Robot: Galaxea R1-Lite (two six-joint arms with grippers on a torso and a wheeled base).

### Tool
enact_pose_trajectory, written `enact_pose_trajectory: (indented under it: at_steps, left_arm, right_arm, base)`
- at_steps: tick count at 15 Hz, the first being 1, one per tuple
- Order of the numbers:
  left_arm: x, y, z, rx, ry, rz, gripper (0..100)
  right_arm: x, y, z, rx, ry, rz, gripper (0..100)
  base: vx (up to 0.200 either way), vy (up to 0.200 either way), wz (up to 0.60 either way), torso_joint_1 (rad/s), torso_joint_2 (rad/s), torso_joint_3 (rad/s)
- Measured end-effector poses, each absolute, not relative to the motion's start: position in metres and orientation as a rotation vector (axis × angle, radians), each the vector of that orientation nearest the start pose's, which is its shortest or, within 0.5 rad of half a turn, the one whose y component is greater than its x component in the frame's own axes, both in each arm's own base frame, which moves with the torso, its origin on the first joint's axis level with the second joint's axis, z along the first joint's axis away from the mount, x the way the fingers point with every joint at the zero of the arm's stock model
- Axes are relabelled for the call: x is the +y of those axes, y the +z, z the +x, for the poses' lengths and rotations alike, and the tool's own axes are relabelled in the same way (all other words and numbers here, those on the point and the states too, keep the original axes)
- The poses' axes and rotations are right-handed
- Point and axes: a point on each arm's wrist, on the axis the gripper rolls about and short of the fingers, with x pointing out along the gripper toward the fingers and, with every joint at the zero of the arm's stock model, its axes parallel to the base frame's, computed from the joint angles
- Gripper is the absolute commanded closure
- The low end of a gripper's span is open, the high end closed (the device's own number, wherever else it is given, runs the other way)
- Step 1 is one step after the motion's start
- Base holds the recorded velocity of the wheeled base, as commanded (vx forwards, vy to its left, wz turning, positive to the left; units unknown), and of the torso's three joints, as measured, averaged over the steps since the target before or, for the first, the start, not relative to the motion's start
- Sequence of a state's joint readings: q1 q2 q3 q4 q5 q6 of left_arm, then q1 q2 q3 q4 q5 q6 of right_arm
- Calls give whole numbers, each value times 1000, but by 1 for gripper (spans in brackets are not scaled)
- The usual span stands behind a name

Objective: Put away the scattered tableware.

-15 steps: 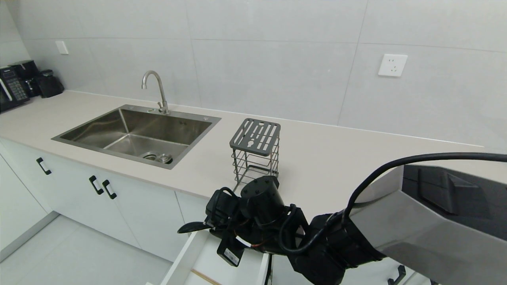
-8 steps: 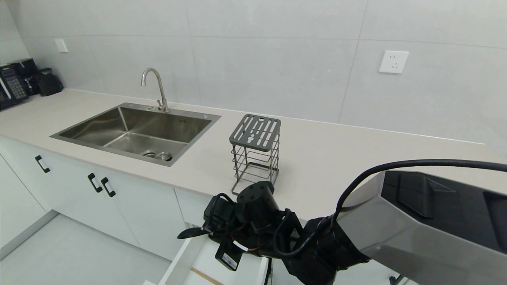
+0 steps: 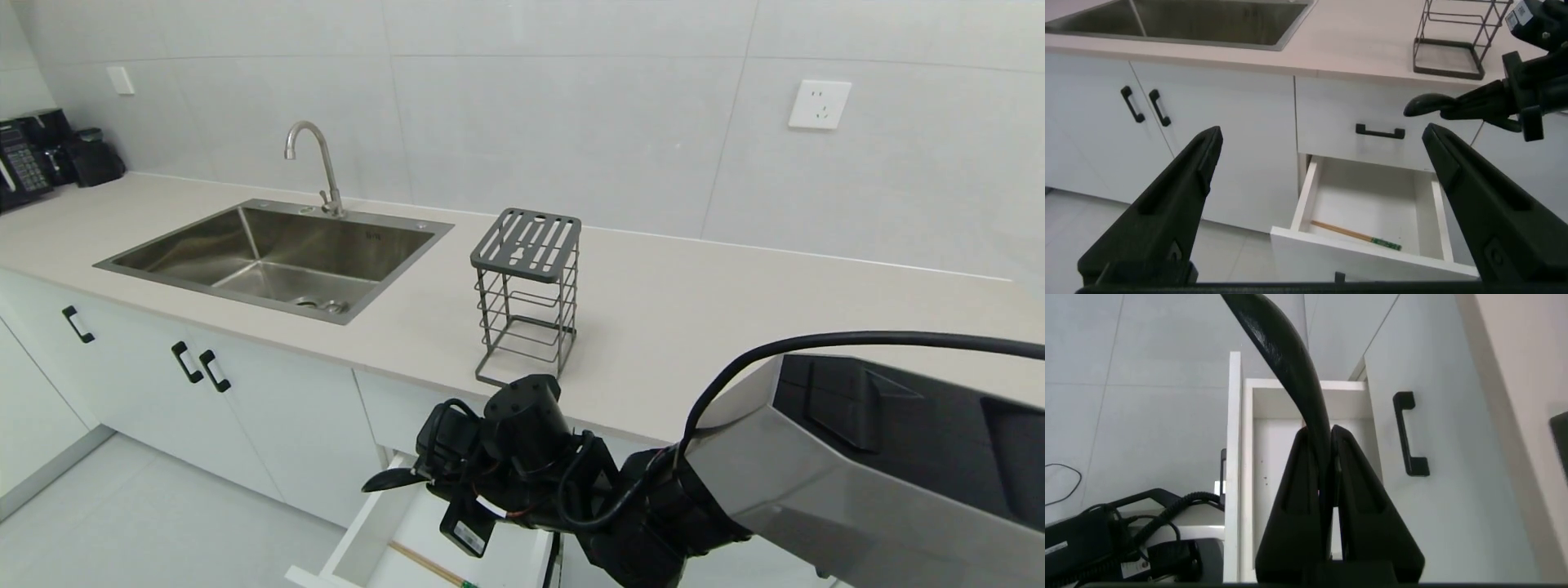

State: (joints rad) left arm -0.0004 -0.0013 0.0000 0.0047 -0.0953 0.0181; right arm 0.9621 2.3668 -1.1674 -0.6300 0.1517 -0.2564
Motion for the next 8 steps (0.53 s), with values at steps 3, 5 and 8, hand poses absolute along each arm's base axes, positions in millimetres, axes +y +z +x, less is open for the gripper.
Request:
enact_pose_trajectory:
  at_steps: [3,5,8]
  left_arm:
    - [-2,75,-23,3,-97,18,0]
    - [-2,75,-23,1,-97,18,0]
    - [-2,75,-23,2,-97,19,0]
  right_arm:
    - [359,18,247,410,1153,-462,100]
    - [361,16,247,410,1152,-461,100]
    - [361,14,248,412,1152,-460,100]
  base:
    - [0,0,0,-216,432,207]
    - [0,0,0,-144,290,137]
    - [0,0,0,-149,282,137]
